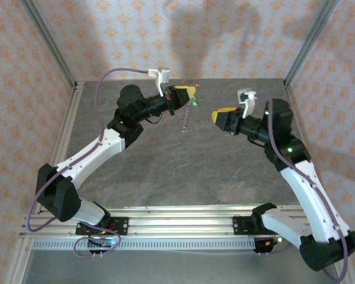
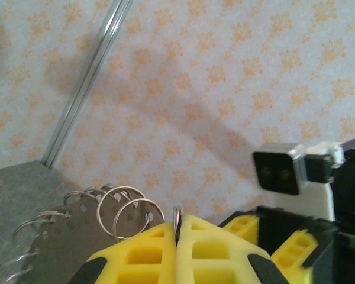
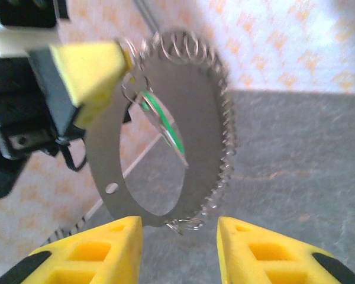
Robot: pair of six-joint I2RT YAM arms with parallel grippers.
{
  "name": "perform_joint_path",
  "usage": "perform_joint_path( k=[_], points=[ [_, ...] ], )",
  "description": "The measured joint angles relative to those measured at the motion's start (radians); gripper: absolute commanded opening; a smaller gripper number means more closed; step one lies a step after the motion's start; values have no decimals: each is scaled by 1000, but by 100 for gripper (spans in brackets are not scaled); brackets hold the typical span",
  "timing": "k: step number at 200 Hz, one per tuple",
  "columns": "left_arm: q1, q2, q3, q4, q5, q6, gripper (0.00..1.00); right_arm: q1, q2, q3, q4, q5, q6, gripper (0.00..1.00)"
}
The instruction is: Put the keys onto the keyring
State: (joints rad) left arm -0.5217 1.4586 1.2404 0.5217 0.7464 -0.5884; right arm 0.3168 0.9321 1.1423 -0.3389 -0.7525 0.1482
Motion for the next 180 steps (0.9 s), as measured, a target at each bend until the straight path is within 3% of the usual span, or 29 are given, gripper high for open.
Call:
perform_joint_path(
  k=[40,123,180],
  points=[
    [0,26,-2,91,-16,-78,0,-10,-20,5,143,52,114,36],
    [-14,74,-6,266,-88,-244,0,-9,211,9,630,53,491,29],
    [-22,87,-6,306,-101,-278,0,48,246,20,737,45,566,29]
  ],
)
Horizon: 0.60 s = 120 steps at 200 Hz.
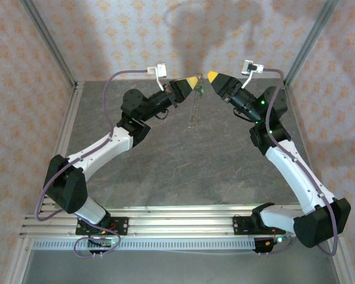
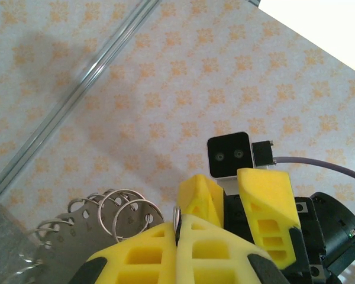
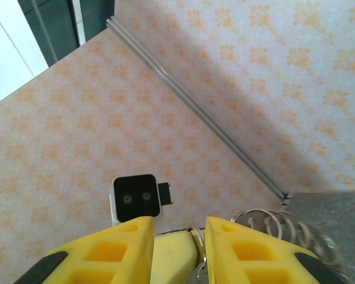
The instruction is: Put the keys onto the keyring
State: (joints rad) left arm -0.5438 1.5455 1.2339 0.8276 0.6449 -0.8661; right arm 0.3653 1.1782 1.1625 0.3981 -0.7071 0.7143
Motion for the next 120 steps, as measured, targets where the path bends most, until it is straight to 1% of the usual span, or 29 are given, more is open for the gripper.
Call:
perform_joint_path(
  k=[71,120],
  points=[
    [-8,0,0,6,0,0,0,35,42,2,12,0,0,29],
    [-13,0,0,6,1,3,0,42,49,2,13,-4,-1,25]
  ],
)
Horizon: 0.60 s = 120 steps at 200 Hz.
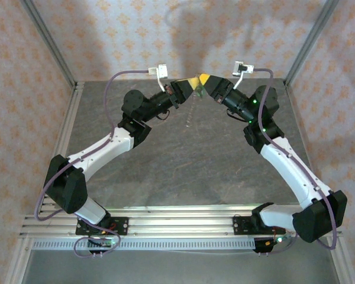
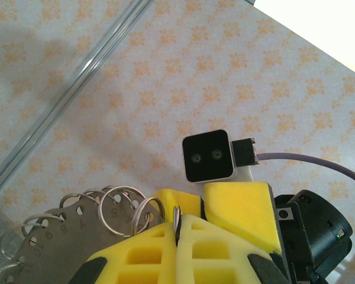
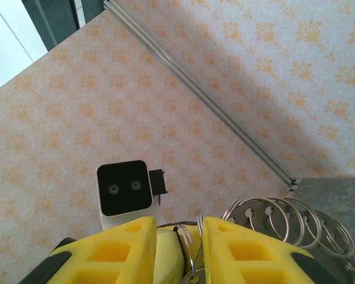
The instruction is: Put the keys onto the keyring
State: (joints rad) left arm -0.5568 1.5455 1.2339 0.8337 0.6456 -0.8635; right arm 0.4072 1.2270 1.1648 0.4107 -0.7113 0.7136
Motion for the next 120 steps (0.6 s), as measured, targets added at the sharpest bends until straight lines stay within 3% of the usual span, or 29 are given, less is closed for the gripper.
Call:
perform_joint_path(
  k=[53,87,120],
  points=[
    [0,0,0,-4,0,0,0,6,11,0,-1,-8,0,18],
    [0,0,2,-11,-1,1,0,7,13,0,-1,-10,-4,0],
    [0,0,13,-34,0,7,0,6,13,1,-2,-9,-25,0]
  ],
)
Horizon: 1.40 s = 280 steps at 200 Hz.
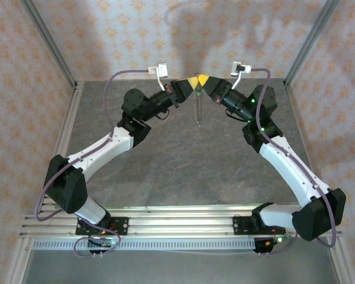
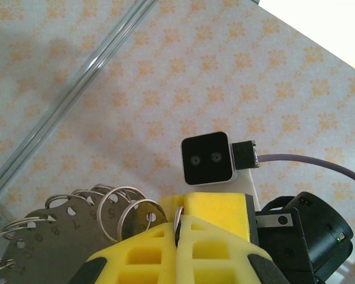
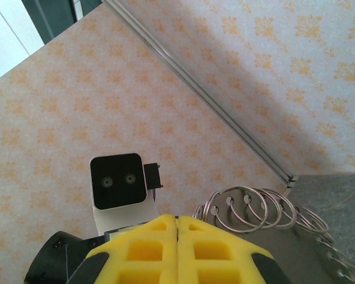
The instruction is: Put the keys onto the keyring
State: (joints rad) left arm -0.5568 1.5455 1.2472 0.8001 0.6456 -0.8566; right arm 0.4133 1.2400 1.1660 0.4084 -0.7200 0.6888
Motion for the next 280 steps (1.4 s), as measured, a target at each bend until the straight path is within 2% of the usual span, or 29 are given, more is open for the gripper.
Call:
perform_joint_path(
  k=[5,25,34,61,116,143,156,211,280],
  points=[
    [0,0,4,-11,0,7,4,0,0,2,-6,3,-8,0],
    [0,-6,24,-77,-1,55,33,-3,0,29,-66,0,-56,0],
    [2,-16,26,-123,-10,74,42,-5,-2,45,-97,-11,-79,0],
    [8,-72,32,-259,0,175,52,-34,-10,90,-196,-74,-149,0],
    [54,-146,135,-468,112,357,51,-117,-11,145,-362,-196,-253,0],
    [66,-140,172,-567,180,418,39,-125,-11,181,-415,-243,-296,0],
    [66,-125,190,-594,219,436,37,-125,-11,194,-433,-259,-308,0],
    [66,-73,194,-598,299,402,40,-125,-9,208,-474,-322,-333,0],
    [63,-30,190,-452,320,252,41,-125,-7,205,-468,-335,-322,0]
  ],
)
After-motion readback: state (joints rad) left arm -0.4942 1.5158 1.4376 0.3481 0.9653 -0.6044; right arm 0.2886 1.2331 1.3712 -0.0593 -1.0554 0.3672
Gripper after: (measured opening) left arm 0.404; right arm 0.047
